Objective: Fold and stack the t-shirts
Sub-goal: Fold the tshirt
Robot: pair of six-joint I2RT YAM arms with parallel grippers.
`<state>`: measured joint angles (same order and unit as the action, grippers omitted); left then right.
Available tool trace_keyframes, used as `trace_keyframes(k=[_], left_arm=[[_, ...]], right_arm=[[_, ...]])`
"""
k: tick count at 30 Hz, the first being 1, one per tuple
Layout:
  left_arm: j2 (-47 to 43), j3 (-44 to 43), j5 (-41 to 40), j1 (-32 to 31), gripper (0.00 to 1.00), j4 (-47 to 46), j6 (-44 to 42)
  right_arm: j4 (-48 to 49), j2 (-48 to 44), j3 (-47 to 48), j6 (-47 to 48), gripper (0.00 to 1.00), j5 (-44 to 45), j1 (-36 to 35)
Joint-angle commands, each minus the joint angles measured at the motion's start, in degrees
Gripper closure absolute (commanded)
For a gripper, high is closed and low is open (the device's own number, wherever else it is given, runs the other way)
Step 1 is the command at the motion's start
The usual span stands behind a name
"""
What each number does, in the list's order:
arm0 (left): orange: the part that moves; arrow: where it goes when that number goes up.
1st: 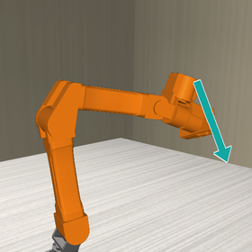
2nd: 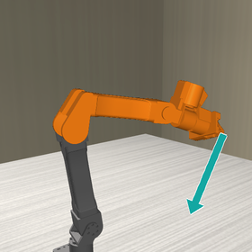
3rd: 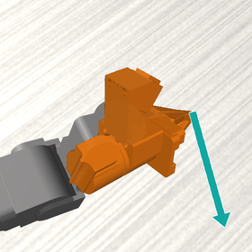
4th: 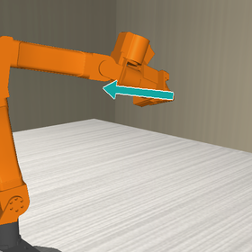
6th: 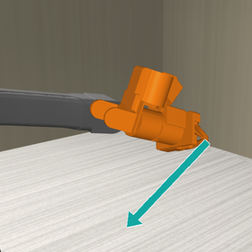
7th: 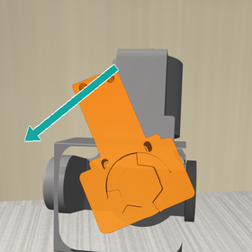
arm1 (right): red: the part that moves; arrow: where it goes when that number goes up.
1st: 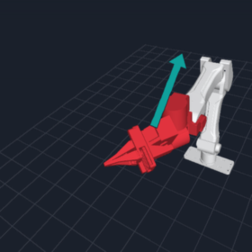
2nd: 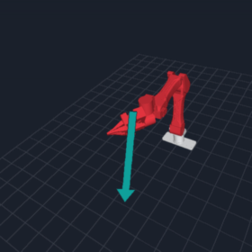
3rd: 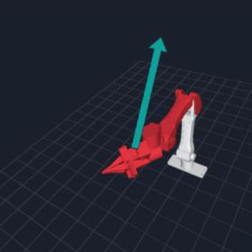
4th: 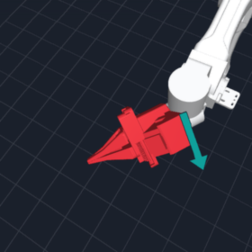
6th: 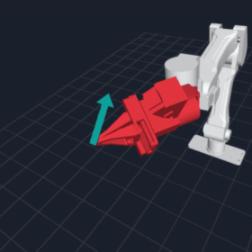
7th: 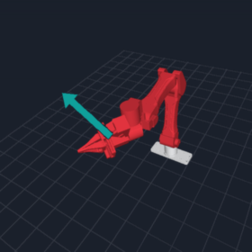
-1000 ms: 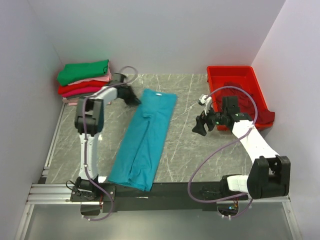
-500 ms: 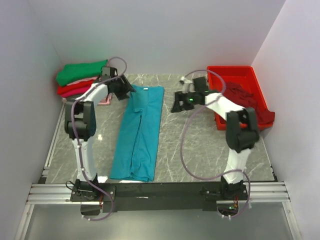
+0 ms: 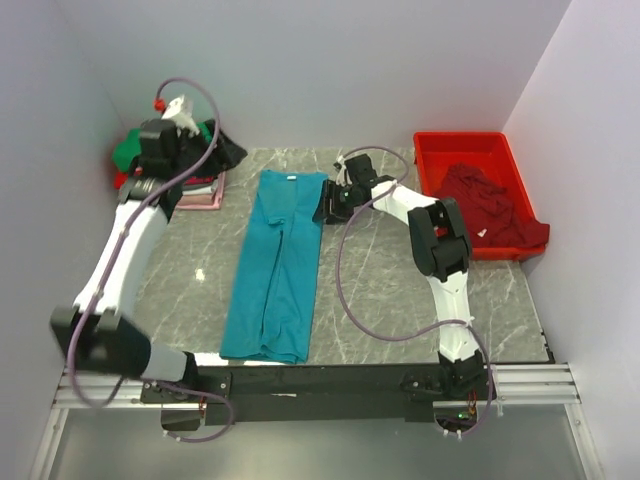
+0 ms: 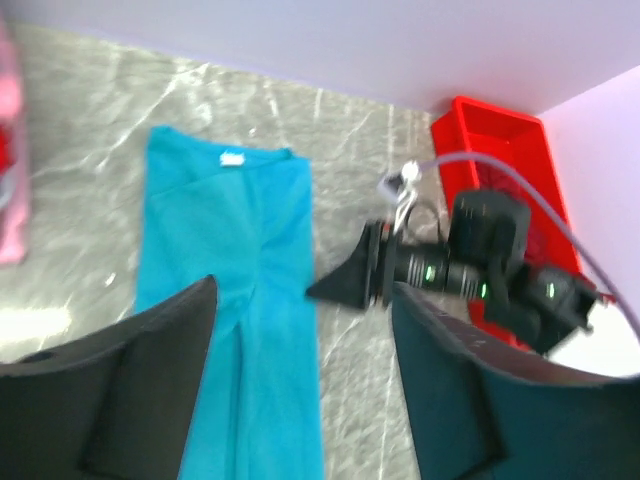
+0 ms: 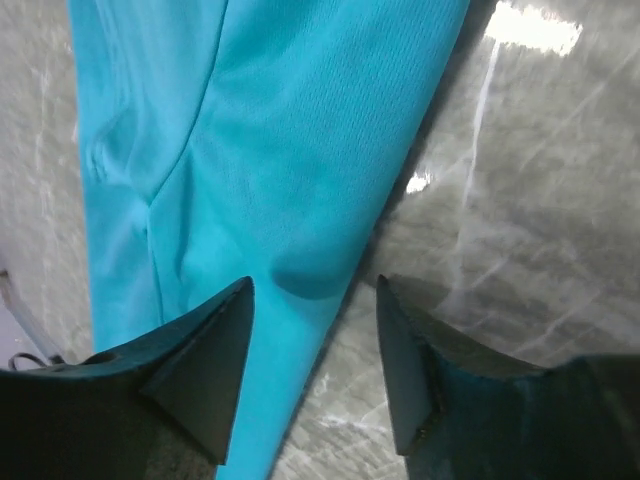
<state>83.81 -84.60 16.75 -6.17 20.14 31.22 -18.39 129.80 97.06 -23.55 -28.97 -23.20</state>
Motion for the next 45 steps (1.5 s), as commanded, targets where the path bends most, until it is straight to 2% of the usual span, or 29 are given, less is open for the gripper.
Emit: trace_keyframes(k=[1,4,6,9,10,11,16,21,22,24,25,27,28,30,31,33,34,36,38,39,40,42,43,44,45], left_arm=[[-11.16,7.5,-5.05,0.55,0.23,0.69,-4.15],[-21.18,14.8,-6.73,1.34,0.13,1.13,-4.77],[-25.52,19.11,-6.3,1.87,0.08,1.91,-4.94],[-31.68,22.89,-3.15,2.22,0.06,4.02,-5.56],[-33.52,24.2,-2.0,2.31,0.07,5.59,-5.99],[-34.32,24.83,-0.86,2.31,0.07,5.96,-6.17],[-36.87,28.34,7.75,2.31,0.08,6.93,-11.6],[-38.46,30.8,14.97,2.13,0.07,0.27,-15.31],[-38.55,31.94,17.24,1.96,0.06,-1.32,-15.84],[-38.55,33.18,17.88,1.52,0.06,-6.15,-16.54],[-38.2,33.96,17.27,0.12,0.05,-7.12,-17.59],[-36.89,33.89,14.55,-2.51,0.07,-7.4,-20.92],[-36.27,33.62,12.71,-6.7,0.09,-6.79,-25.29],[-35.21,33.62,8.49,-11.82,0.13,-5.3,-32.85],[-34.95,34.23,7.25,-16.63,0.17,-3.72,-39.51],[-34.59,35.81,4.87,-22.27,0.22,-0.74,-49.09],[-34.77,36.6,4.26,-24.04,0.23,0.07,-51.85],[-35.55,39.14,2.15,-29.3,0.24,0.95,-57.38],[-36.17,40.99,1.79,-32.66,0.25,1.83,-60.04],[-36.35,42.83,0.66,-36.07,0.26,2.01,-62.14],[-36.35,43.81,-0.31,-37.84,0.26,2.01,-62.94],[-35.3,46.17,-2.68,-40.75,0.27,1.75,-64.96],[-34.69,46.97,-2.95,-43.28,0.27,1.48,-65.76],[-32.94,47.68,-3.3,-44.26,0.27,1.13,-66.63],[-31.88,48.9,-4.0,-46.8,0.29,0.52,-68.03]], right_arm=[[-1.12,3.26,3.05,-3.08,0.41,0.5,0.44],[-2.17,5.72,4.98,-3.87,0.51,-2.92,0.44],[-2.7,6.6,6.39,-4.05,0.63,-5.03,0.79],[-4.02,8.19,9.46,-3.96,0.83,-8.1,2.19],[-4.54,8.71,10.42,-3.61,0.97,-8.38,2.63],[-5.85,8.98,12.26,-3.0,1.0,-8.47,3.94],[-10.69,11.52,19.74,-1.06,1.0,-8.65,8.87],[-19.48,15.48,32.83,3.32,1.0,-7.95,12.83],[-20.71,16.7,34.5,4.55,0.97,-7.59,13.61],[-24.49,17.68,38.64,9.9,0.81,-8.11,14.41],[-25.54,17.33,39.17,12.45,0.56,-9.08,15.02],[-27.83,15.23,36.29,20.62,0.39,-12.51,15.38],[-28.53,11.83,32.45,26.31,0.29,-12.34,15.29],[-29.33,4.99,27.42,31.43,0.25,-11.9,15.2],[-29.94,2.5,22.52,36.77,0.22,-12.33,15.12],[-31.34,-5.38,17.4,42.07,0.19,-12.6,14.59],[-33.01,-8.13,12.77,48.36,0.19,-12.69,14.15],[-32.15,-17.32,6.51,52.88,0.16,-10.6,12.22],[-26.46,-24.64,-5.52,57.9,0.16,-8.57,10.55],[-23.56,-32.25,-10.09,58.96,0.15,-6.99,8.37],[-20.49,-36.15,-19.01,61.58,0.15,-4.45,7.13],[-9.33,-47.28,-28.8,63.88,0.13,-3.2,4.06],[-5.9,-50.49,-37.38,65.63,0.13,-7.63,3.61],[-0.99,-53.04,-41.12,65.74,0.13,-10.81,3.69],[-0.42,-56.11,-44.12,66.7,0.13,-13.98,3.25]])
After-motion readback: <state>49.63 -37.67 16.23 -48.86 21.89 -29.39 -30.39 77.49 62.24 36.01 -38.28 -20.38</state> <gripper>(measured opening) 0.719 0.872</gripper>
